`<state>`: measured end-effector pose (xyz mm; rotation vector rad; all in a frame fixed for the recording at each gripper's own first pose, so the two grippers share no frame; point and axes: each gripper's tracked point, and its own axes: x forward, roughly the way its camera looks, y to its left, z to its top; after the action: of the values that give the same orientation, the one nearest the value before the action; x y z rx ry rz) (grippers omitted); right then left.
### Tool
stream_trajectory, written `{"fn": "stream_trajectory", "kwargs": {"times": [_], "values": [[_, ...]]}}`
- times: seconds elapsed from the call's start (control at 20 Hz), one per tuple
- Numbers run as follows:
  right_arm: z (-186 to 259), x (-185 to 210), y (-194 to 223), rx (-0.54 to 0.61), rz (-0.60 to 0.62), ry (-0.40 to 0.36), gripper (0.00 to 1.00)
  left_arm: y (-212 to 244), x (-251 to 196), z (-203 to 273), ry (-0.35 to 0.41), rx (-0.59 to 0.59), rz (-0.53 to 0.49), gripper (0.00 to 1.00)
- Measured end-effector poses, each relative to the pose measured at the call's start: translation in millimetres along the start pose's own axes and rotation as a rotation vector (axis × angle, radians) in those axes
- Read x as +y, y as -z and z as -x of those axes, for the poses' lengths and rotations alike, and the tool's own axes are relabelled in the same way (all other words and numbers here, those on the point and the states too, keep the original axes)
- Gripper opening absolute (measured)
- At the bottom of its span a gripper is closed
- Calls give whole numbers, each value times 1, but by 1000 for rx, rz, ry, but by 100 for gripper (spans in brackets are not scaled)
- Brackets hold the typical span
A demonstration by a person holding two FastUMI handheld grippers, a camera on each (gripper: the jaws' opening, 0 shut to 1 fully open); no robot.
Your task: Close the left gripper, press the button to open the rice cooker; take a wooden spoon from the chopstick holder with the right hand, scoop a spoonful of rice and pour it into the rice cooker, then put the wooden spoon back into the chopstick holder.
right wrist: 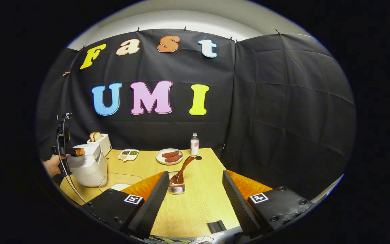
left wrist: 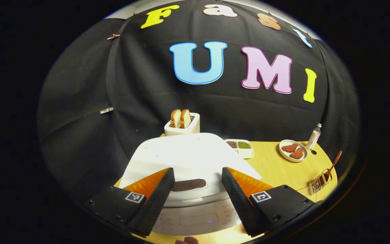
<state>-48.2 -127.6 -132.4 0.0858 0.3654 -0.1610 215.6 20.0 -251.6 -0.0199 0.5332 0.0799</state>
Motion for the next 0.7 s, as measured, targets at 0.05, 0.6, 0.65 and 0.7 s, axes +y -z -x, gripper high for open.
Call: {"fn": "stream_trajectory", "kwargs": {"times": [0.05, 0.6, 0.65, 0.7], "values": [[2, -2, 2, 1, -1, 2, 98, 4, 0, 0, -2, 5, -5, 99], [10, 0, 5, 4, -9, -4, 98, 26, 2, 0, -25, 34, -18, 100], [10, 0, 5, 5, -6, -5, 98, 23, 2, 2, -26, 13, -26, 100], [10, 1, 5, 5, -5, -7, 98, 27, 2, 2, -26, 19, -25, 100]]}}
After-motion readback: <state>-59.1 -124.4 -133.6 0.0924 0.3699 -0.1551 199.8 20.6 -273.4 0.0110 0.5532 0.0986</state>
